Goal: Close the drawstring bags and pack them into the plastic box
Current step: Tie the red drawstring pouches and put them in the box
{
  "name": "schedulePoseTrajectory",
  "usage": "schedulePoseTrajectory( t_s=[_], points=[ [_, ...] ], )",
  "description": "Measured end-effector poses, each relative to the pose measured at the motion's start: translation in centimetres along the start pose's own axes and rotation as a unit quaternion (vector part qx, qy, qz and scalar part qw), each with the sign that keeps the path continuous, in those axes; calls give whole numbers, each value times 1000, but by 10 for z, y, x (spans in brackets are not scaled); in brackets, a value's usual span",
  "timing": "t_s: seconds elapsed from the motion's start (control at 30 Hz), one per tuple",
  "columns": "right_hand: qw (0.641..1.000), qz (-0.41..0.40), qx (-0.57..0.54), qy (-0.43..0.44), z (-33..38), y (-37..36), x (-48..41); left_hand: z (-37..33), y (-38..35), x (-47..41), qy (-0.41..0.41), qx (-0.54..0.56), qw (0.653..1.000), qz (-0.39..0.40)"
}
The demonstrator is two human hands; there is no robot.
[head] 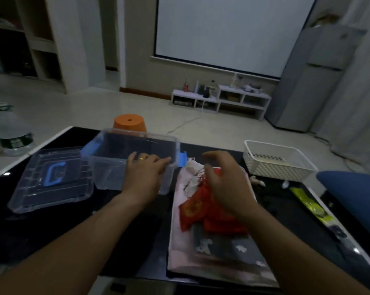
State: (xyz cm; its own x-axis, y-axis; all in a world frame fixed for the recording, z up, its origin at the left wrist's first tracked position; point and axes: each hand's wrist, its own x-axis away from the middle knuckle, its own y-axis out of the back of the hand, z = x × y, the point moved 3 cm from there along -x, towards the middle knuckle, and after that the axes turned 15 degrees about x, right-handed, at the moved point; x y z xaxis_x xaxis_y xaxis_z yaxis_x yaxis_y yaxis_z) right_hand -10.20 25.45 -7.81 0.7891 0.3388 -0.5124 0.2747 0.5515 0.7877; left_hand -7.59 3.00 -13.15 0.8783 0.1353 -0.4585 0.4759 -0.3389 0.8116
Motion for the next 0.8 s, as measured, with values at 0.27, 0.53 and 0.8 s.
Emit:
schedulePoseTrajectory(
  t_s=[0.27, 0.53, 0.8],
  points=[
    [968, 93, -37, -228, -102, 41, 33, -75, -10, 25, 14, 129, 991, 10],
    [963, 171, -27, -207, -96, 27, 38, -58, -10, -4, 81, -1, 996, 40],
    [962, 186, 7, -202, -89, 27, 38, -62, -2, 17, 18, 27, 999, 37]
  ],
)
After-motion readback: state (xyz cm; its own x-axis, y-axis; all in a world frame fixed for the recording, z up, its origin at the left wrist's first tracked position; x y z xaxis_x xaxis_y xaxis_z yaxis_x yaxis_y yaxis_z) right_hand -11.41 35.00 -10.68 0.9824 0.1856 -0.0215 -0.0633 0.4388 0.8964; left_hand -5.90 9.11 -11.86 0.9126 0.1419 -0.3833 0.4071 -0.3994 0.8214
